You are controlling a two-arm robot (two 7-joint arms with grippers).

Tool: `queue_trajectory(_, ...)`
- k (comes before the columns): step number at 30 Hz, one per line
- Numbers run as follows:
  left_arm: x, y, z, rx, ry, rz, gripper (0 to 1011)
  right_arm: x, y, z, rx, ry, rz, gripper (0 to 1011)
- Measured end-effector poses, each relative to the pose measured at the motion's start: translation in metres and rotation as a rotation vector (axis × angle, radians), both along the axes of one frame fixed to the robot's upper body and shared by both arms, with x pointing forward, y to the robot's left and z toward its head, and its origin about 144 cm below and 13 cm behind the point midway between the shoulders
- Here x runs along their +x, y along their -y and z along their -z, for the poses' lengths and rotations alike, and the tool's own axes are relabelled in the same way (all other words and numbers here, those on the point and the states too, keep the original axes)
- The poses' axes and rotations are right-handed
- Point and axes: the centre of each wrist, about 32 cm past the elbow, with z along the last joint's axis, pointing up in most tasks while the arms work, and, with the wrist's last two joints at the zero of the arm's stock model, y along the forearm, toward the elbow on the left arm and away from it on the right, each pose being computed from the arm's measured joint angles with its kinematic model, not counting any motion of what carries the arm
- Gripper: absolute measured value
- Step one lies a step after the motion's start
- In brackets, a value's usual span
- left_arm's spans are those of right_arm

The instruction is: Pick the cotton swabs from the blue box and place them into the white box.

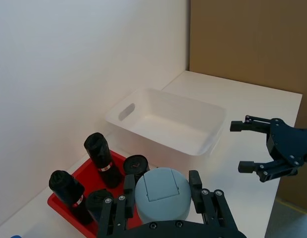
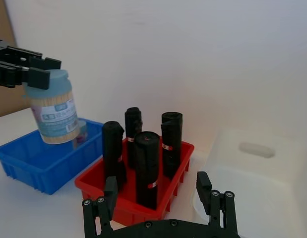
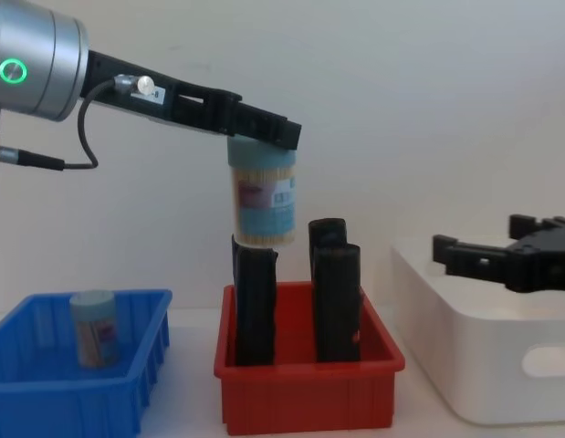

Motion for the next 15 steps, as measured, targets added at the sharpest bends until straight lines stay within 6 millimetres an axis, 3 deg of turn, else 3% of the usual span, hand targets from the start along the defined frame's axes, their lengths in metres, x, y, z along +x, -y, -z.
queue_trajectory(15, 0.0, 0.0, -0.001, -0.001, -0.002, 0.009, 659, 0.024, -0.014, -0.02, -0.056, 0.001, -0.219, 1002)
